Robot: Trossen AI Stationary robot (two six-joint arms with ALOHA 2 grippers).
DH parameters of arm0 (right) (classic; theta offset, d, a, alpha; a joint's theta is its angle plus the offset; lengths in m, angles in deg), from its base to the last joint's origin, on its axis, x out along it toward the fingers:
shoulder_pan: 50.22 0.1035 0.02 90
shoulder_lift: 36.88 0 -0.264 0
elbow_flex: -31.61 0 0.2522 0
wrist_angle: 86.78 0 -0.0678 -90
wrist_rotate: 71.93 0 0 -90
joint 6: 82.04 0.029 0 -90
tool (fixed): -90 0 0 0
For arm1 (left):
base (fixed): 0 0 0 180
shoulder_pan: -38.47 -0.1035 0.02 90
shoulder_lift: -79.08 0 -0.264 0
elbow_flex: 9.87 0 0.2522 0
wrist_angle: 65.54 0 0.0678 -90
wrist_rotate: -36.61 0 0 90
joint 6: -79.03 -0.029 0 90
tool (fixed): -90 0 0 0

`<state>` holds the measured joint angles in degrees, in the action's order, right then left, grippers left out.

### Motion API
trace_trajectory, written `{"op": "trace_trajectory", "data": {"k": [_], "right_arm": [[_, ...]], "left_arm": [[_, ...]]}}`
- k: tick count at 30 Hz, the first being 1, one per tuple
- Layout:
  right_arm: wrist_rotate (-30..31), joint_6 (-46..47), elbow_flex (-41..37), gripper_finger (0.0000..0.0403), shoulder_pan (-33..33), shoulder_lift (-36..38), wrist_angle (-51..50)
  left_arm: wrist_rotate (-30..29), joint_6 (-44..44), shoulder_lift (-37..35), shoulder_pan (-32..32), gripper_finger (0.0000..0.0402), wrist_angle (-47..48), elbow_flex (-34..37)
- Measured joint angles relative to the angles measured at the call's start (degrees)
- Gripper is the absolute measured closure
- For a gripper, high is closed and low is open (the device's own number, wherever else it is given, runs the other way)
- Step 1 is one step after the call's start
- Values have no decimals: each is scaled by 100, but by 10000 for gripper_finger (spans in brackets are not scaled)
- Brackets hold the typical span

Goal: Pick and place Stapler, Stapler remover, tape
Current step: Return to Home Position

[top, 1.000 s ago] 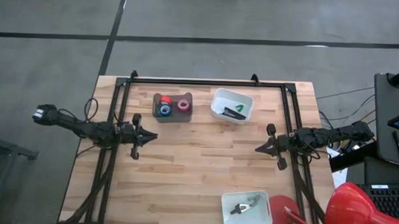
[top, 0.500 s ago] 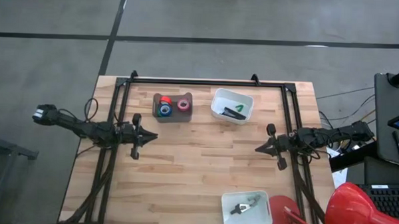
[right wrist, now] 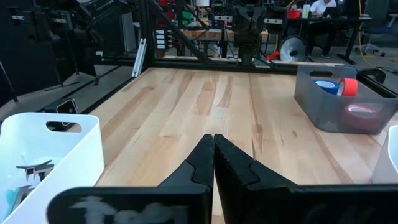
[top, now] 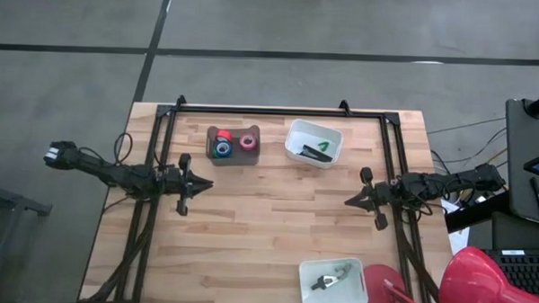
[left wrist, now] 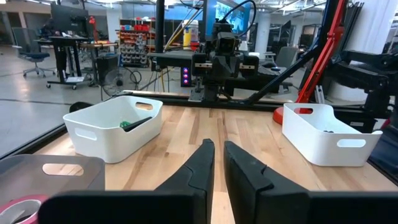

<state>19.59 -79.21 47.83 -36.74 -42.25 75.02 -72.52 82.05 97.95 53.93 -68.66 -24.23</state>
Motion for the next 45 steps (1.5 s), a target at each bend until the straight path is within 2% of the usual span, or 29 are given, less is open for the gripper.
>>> {"op": "trace_trajectory", "data": {"k": [45], "right_arm": [[1,5,2,394,0,0,2]], "left_arm": [[0,-2,0,-2,362,4,-4]]}}
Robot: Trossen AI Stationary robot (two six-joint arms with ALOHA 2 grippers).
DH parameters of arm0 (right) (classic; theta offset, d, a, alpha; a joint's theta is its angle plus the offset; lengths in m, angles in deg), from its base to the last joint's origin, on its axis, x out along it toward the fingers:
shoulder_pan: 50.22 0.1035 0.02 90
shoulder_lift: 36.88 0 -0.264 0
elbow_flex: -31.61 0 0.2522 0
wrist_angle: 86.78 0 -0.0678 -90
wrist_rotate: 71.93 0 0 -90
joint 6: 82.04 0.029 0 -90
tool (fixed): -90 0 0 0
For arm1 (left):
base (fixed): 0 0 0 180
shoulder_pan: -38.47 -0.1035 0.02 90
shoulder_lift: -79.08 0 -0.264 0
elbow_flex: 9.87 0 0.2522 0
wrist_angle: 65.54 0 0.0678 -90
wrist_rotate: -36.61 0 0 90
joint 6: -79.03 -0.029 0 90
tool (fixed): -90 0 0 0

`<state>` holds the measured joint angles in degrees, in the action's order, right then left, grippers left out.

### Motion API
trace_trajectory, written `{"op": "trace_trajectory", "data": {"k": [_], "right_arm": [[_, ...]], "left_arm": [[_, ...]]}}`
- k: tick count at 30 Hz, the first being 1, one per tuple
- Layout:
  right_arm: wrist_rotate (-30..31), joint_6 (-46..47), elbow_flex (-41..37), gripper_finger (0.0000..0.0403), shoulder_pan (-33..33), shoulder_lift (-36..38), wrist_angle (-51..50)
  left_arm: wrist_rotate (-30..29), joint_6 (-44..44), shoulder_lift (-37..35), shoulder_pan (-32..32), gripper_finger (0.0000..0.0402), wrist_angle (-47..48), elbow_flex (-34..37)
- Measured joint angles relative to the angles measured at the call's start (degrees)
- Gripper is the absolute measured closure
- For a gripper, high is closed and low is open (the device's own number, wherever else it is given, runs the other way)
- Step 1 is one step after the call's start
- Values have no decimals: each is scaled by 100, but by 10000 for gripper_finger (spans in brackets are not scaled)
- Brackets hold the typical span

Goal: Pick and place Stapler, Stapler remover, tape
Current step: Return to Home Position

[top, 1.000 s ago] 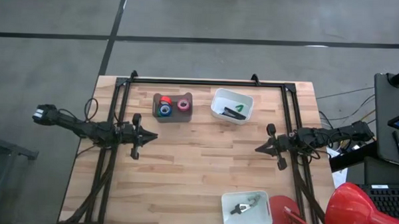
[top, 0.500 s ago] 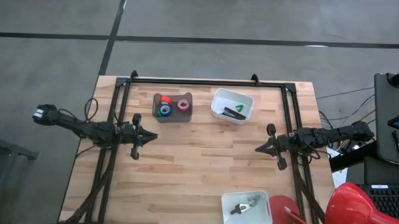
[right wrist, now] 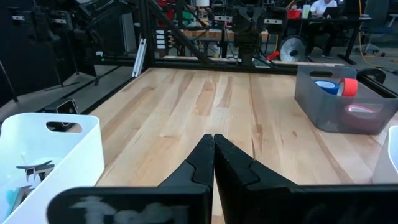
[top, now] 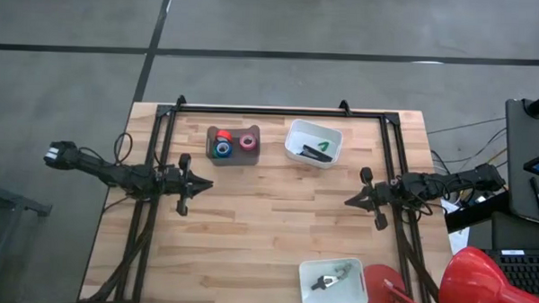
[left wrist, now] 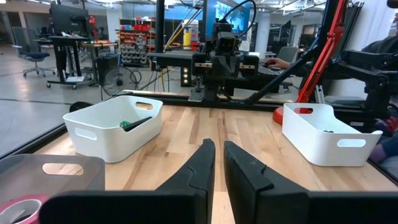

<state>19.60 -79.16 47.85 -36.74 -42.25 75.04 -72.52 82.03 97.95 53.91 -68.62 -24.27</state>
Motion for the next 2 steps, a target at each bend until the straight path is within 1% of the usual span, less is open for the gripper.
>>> {"op": "trace_trajectory", "data": {"k": [2], "right_arm": [[1,-3,2,394,0,0,0]], "left_arm": [[0,2,0,2,362,0,0]]}}
